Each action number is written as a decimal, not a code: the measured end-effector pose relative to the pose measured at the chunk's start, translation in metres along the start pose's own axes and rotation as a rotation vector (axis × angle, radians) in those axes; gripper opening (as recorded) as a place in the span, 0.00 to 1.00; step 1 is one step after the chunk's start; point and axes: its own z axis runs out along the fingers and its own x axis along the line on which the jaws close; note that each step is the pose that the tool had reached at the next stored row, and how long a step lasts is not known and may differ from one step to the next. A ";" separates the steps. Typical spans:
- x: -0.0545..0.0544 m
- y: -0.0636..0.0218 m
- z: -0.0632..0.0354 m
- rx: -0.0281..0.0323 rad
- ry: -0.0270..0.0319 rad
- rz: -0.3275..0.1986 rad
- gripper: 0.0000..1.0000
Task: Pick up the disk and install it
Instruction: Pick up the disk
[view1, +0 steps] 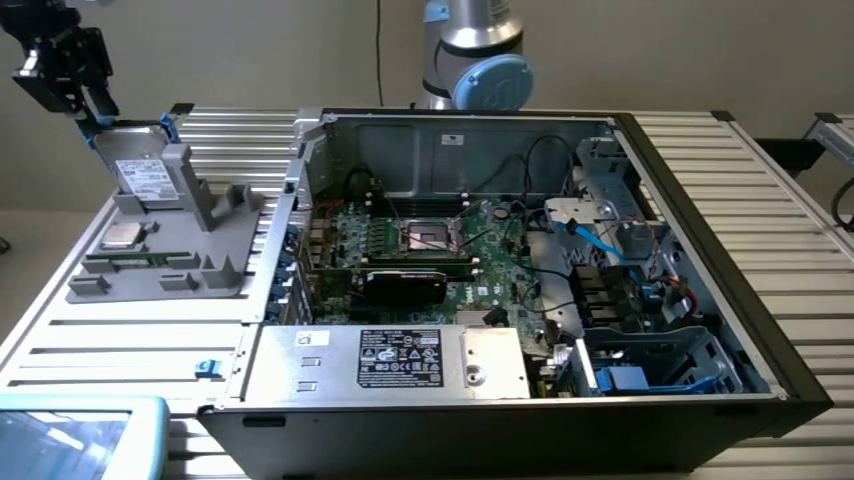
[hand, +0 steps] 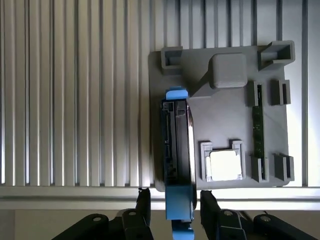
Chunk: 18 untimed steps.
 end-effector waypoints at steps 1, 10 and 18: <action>0.000 -0.0002 0.0018 0.0000 0.0000 0.000 0.52; 0.000 -0.0009 0.0156 -0.0001 -0.0001 0.000 0.52; 0.000 -0.0012 0.0199 -0.0002 -0.0076 0.000 0.52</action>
